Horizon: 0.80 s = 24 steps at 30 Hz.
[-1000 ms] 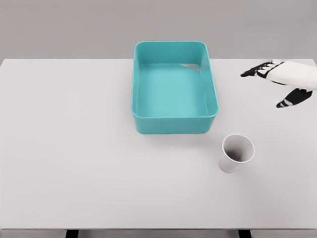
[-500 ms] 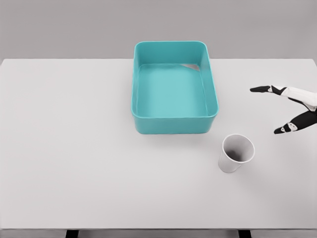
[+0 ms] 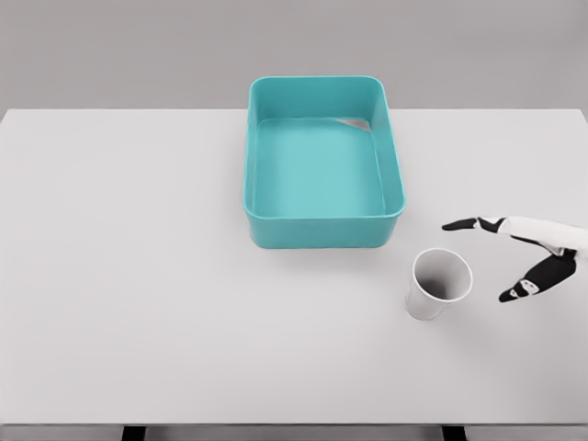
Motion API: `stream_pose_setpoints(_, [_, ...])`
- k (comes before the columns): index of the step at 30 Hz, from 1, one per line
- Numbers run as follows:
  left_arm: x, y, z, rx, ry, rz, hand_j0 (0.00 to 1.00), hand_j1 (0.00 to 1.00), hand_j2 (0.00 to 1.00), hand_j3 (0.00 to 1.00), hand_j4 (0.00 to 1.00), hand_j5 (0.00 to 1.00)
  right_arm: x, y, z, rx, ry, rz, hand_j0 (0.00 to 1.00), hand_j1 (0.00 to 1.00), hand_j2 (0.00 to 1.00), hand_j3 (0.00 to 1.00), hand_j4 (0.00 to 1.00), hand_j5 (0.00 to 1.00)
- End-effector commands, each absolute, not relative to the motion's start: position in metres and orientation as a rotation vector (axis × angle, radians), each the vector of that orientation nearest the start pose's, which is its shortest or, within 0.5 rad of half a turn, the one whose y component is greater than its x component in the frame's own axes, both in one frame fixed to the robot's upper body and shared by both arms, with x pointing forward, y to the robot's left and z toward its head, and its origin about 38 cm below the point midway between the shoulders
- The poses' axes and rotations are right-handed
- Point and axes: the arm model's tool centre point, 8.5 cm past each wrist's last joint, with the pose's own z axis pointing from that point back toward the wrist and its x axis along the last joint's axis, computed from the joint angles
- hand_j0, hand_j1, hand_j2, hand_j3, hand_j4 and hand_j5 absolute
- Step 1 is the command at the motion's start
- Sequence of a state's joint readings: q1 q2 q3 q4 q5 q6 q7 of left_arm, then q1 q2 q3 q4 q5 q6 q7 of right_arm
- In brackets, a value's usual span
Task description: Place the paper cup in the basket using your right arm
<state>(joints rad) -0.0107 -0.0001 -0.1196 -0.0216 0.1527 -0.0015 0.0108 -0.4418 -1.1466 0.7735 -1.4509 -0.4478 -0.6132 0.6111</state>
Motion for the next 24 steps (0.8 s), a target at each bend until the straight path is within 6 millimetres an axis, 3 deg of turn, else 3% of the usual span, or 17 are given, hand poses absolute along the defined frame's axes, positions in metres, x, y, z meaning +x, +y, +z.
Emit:
stream_pose_setpoints(1, [0.014, 0.272, -0.262, 0.095, -0.035, 0.032, 1.0, 1.0, 1.0, 1.0, 1.0, 1.0, 0.356, -0.389, 0.178, 0.234, -1.379, 1.519, 1.0, 1.0, 1.0, 1.0, 1.0, 1.0])
stream_pose_setpoints(7, [0.014, 0.272, -0.262, 0.095, -0.035, 0.031, 1.0, 1.0, 1.0, 1.0, 1.0, 1.0, 0.362, -0.37, 0.168, 0.284, -1.413, 1.508, 1.0, 1.0, 1.0, 1.0, 1.0, 1.0])
stream_pose_setpoints(24, [0.014, 0.272, -0.262, 0.095, -0.035, 0.031, 1.0, 1.0, 1.0, 1.0, 1.0, 1.0, 0.355, -0.365, 0.156, 0.322, -1.379, 1.516, 1.0, 1.0, 1.0, 1.0, 1.0, 1.0])
